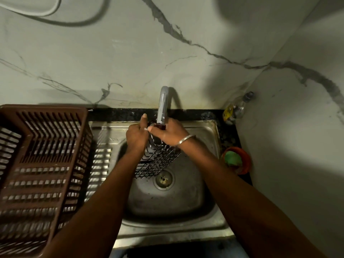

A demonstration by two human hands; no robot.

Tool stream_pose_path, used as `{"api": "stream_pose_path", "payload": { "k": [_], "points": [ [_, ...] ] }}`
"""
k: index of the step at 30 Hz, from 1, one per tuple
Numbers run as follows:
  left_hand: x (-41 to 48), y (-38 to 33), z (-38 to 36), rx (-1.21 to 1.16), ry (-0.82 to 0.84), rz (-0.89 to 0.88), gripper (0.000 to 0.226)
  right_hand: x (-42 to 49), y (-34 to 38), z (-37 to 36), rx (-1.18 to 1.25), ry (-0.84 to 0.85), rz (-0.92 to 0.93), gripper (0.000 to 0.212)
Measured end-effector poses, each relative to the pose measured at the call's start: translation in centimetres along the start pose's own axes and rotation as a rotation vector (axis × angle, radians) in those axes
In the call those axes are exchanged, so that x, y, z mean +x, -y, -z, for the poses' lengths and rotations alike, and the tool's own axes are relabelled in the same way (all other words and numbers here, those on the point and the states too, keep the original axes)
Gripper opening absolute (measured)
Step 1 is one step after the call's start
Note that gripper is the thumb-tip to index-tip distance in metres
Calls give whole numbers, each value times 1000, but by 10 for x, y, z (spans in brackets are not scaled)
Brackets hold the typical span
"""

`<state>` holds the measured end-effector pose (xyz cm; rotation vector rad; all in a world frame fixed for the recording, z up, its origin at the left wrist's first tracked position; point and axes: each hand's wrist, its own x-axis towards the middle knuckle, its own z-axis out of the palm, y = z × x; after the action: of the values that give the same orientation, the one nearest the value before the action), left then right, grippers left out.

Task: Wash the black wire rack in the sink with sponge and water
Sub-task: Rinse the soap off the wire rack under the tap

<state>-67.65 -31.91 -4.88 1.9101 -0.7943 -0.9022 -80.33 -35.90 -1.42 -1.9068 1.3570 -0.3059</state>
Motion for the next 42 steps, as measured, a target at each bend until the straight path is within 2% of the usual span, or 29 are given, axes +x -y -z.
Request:
{"api": "stream_pose_path", "payload": {
  "k": [3,5,9,13,15,17,20,23,26,29,33,35,37,38,40,42],
  "points": [
    [-3,3,-6,9,43,-55,74,0,-1,0,24,-6,2,27],
    [-6,2,-9,27,83,-41,73,0,1,4,57,22,-22,29],
    [-5,2,-3,-115,238,52,76,-10,0,4,-43,-132,-29,28],
    [-12,-7,5,-210,323,97,61,-24,0,-8,-337,-257,2,47],
    [-16,-11,8,-302,374,138,58,-27,-2,-17,-405,-287,59,58],
    [-19,-10,10,-349,437,124,62,-28,-9,-21,-328,-343,122,55],
    [-18,-4,16,-404,416,116,58,-36,-15,-26,-327,-393,180,51],
    [-19,-6,22,-418,409,161,59,-45,-23,-31,-351,-436,355,51],
    [-28,-13,22,-370,397,161,46,-43,-33,-37,-220,-533,371,46],
    [-31,-15,23,-327,431,150,37,-46,-34,-48,-226,-451,458,47],
    [-29,-17,31,-471,509,237,33,-49,-44,-39,-216,-395,616,41],
    [-31,-19,29,-536,516,259,31,-50,-40,-36,-70,-426,544,34],
    [-34,-20,23,-514,487,245,31,-48,-30,-37,98,-479,335,33],
    [-34,-19,20,-497,464,228,31,-46,-25,-39,99,-471,246,36],
    [-35,-15,16,-499,432,194,30,-42,-23,-44,-48,-388,182,49],
    [-38,-13,16,-527,440,175,29,-37,-23,-38,-33,-310,93,62]
  ]
}}
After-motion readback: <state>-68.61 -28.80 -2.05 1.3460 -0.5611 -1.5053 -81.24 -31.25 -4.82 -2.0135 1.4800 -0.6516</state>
